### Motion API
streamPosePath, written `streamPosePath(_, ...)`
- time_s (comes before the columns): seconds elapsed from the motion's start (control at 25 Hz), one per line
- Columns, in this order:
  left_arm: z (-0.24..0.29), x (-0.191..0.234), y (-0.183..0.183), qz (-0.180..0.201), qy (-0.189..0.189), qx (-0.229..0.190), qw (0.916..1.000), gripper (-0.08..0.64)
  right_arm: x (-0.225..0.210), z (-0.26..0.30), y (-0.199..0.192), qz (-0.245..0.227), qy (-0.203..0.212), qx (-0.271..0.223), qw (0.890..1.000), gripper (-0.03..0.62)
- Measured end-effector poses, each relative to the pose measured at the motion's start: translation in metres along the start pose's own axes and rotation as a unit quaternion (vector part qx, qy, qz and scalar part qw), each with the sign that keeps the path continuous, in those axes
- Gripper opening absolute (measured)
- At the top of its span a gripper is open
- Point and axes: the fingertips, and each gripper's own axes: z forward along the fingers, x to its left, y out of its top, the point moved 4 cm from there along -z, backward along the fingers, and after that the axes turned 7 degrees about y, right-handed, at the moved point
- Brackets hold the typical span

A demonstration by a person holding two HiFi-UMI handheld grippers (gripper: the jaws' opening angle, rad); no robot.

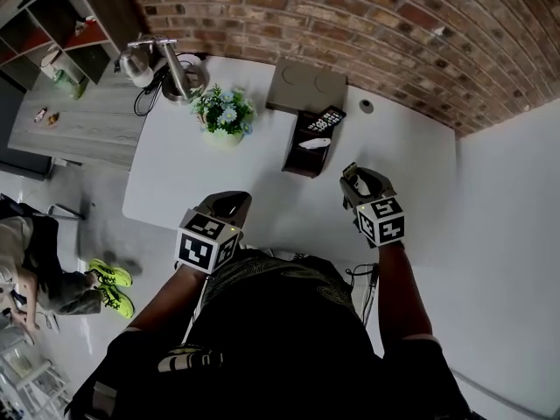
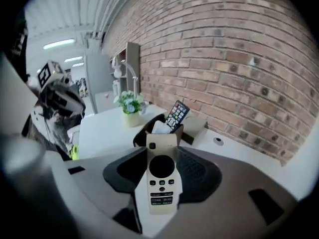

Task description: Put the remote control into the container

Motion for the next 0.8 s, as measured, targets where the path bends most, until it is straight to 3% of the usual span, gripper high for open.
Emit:
streamPosePath(0.12, -0.005, 0.011, 0.003, 0.015, 0.011, -0.004, 0.9998, 0.005, 0.000, -0.004, 0.019, 0.115, 0.009, -0.092, 0.989, 0.186)
streamPosePath(0.32, -0.013, 0.022, 0.003, 0.011, 0.010, -0.008, 0.9999, 0.005, 0.002, 0.005, 0.036, 0.284, 0.016, -0.225, 0.932, 0.186)
streamPosePath(0.4, -0.016, 0.025, 0.000, 0.011, 0.009, -0.007, 0.9999, 0.006, 0.002, 0.012, 0.042, 0.315, 0.006, -0.254, 0.915, 0.186)
streamPosePath(0.56, -0.024, 0.031, -0.004, 0.005, 0.009, -0.006, 0.9999, 0.005, -0.007, 0.022, 0.049, 0.349, -0.031, -0.288, 0.891, 0.186)
streamPosePath(0.72, -0.030, 0.036, -0.006, 0.001, 0.010, -0.007, 0.9999, 0.006, -0.023, 0.025, 0.043, 0.417, -0.085, -0.329, 0.843, 0.186)
streamPosePath(0.8, -0.034, 0.038, -0.010, 0.000, 0.011, -0.003, 0.9999, 0.005, -0.026, 0.033, 0.033, 0.441, -0.112, -0.331, 0.827, 0.186)
